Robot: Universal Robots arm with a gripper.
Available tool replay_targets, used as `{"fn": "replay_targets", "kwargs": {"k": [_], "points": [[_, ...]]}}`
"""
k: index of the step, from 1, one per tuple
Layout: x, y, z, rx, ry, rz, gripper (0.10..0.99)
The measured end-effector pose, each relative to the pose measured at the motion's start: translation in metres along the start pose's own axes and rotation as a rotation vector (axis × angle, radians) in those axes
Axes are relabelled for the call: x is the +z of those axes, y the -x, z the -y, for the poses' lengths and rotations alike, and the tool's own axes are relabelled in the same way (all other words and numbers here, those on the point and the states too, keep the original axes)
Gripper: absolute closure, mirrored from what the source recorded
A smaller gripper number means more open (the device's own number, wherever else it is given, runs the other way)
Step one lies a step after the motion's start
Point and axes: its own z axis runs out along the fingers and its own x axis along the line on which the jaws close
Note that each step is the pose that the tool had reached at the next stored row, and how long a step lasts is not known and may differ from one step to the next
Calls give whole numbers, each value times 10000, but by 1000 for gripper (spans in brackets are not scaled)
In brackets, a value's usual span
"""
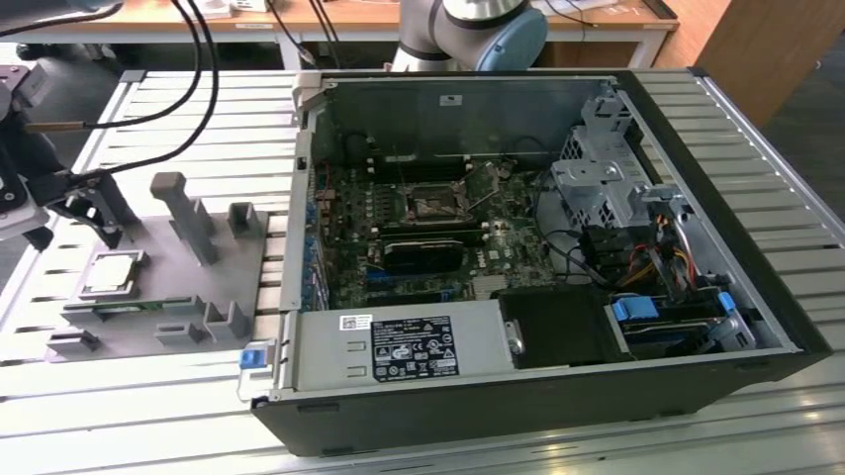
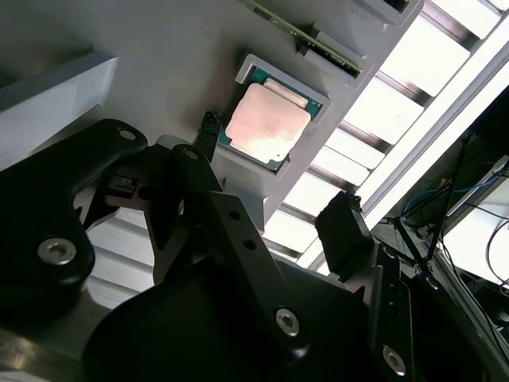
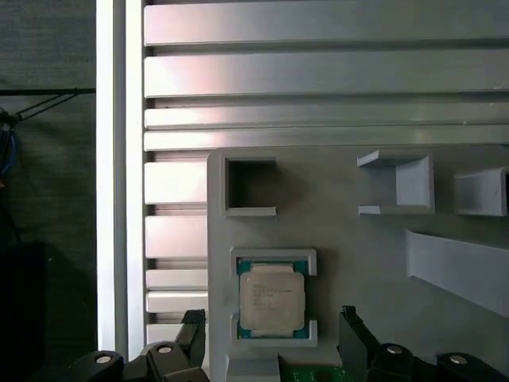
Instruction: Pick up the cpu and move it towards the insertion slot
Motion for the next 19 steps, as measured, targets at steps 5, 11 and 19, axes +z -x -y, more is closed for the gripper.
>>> {"fn": "replay_targets", "kwargs": {"k": [5,11,19], "points": [[56,1,2,-4,0,0,325],[111,2,5,-51,-1,-2,325],[216,4,13,-152,-3,0,325]]}}
